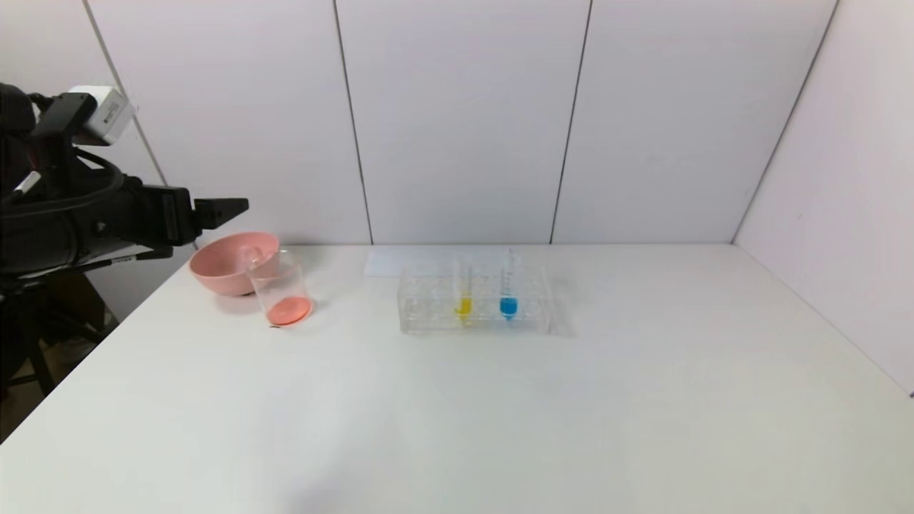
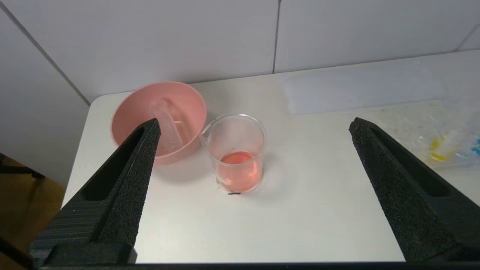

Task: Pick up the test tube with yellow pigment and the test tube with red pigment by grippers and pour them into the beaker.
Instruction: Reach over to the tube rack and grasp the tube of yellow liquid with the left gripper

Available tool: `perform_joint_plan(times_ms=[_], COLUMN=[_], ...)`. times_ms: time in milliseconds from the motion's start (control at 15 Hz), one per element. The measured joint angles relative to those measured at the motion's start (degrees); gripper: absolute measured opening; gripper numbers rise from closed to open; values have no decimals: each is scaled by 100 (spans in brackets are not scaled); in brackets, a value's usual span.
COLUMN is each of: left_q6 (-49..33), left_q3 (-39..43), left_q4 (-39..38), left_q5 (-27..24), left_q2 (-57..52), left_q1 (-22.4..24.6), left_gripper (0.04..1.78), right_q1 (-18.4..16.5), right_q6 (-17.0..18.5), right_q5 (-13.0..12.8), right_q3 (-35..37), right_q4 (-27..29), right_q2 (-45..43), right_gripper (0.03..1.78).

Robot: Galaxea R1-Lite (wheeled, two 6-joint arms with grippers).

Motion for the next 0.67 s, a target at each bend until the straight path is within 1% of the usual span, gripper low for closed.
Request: perform_joint_plan(times_ms=[400, 667], left_q6=[-7, 11], left_q3=[970, 1395], left_q4=[4, -9], left_q5=[-223, -256], left_q2=[-1056, -1517], left_q1=[-391, -844], left_gripper=[176, 176], right_q1=[0, 0], right_q6=[0, 0], right_q5=[2, 0], right_q3=[0, 0], right_q4=[0, 0], right_q2=[0, 0], right_gripper=[170, 170])
